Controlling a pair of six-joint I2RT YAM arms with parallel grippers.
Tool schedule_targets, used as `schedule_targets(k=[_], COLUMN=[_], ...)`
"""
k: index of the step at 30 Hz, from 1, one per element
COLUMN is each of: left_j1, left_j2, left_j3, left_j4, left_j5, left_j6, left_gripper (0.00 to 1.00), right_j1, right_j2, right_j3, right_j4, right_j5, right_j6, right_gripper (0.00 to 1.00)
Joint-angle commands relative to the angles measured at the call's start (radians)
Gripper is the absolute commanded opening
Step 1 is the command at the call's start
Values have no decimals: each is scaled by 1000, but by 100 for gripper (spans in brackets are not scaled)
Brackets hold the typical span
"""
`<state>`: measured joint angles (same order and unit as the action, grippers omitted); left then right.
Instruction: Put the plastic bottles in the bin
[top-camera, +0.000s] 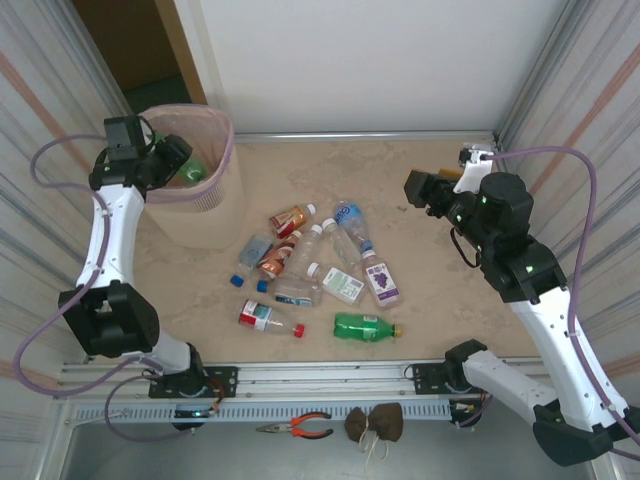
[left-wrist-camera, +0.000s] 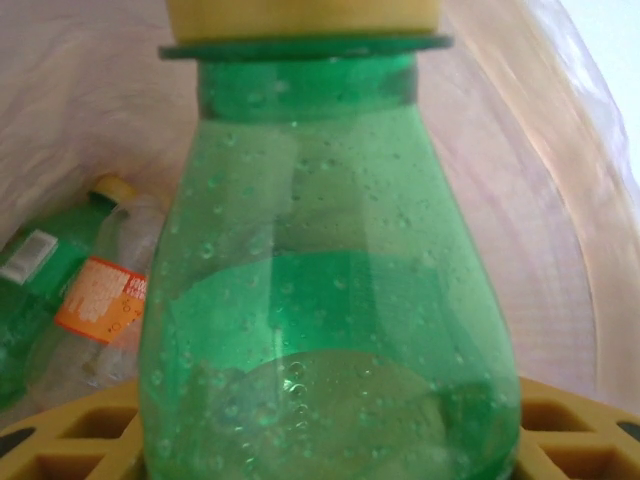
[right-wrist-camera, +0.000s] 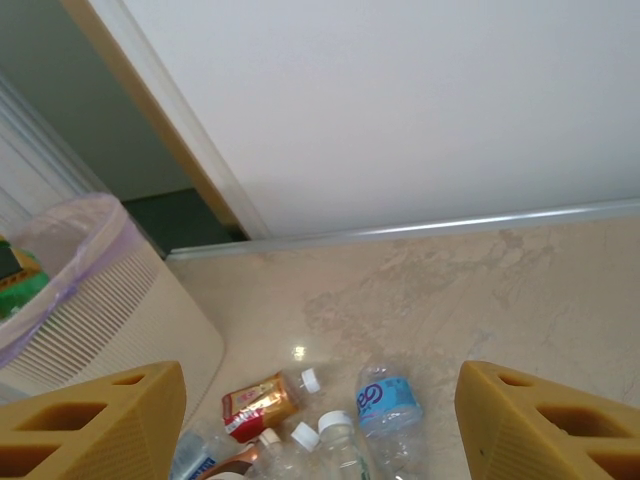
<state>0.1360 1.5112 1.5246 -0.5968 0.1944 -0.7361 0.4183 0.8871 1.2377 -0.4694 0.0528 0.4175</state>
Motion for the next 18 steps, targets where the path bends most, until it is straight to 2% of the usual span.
schedule_targets(k=[1, 8, 12, 18], left_j1=[1, -26, -53, -60], left_j2=[32, 146, 211, 324], left_j3=[42, 136, 219, 311], left_j4=[7, -40, -92, -160], left_j5=[-64, -104, -141, -148], left_j6=[-309, -522, -595, -684], left_gripper=[48, 48, 51, 49], right_j1=[-7, -11, -20, -38], right_j2=[-31, -64, -83, -87], right_j3=[-12, -14, -21, -18], right_j4=[-19, -45, -51, -59], right_j5=[19, 46, 73, 64], right_j6=[6, -11, -27, -31], right_gripper=[70, 70, 70, 70])
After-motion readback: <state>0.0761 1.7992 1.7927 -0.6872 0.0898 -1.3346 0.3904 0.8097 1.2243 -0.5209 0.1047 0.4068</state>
